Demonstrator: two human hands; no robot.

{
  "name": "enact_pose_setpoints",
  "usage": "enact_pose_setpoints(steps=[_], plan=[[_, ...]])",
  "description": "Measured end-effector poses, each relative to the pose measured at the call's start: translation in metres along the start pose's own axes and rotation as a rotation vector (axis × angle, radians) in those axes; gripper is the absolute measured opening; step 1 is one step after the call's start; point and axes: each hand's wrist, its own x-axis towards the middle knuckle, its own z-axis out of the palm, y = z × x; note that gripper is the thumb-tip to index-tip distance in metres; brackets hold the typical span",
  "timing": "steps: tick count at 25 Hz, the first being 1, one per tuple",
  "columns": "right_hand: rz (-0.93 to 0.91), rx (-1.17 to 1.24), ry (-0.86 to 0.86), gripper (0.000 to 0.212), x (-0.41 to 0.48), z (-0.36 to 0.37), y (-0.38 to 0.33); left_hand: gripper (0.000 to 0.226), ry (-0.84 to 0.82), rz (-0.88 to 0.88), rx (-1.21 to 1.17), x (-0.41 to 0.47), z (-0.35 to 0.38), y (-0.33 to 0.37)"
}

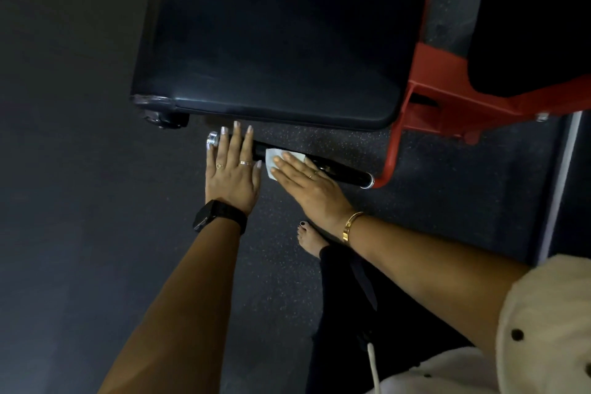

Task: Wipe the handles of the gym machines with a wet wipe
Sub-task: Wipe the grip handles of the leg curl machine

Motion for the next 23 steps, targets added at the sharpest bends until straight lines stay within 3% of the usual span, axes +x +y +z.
enact_pose_setpoints(steps=[6,10,13,18,20,23], plan=[[0.194,0.135,0.199,0.042,0.034,0.009,-0.020,0.058,0.046,-0.025,-0.045,-0.001,0.007,0.003],[0.450,0.256,0.309,0.043,0.047,0.002,-0.026,0.059,0.063,0.001,-0.043,-0.003,0.007,-0.002],[0.507,0.281,0.190,0.038,0.071,-0.006,-0.034,0.061,0.064,-0.010,-0.049,-0.004,0.007,-0.002],[0.351,0.096,0.047,0.039,0.064,-0.012,-0.030,0.075,0.002,-0.063,0.032,-0.014,0.009,-0.003],[0.433,0.098,-0.023,0.038,0.072,-0.019,-0.026,0.083,-0.015,-0.100,0.049,-0.019,0.008,-0.002],[0.640,0.229,-0.282,0.036,0.122,-0.019,-0.033,0.084,-0.070,-0.119,0.049,-0.022,0.005,0.000]])
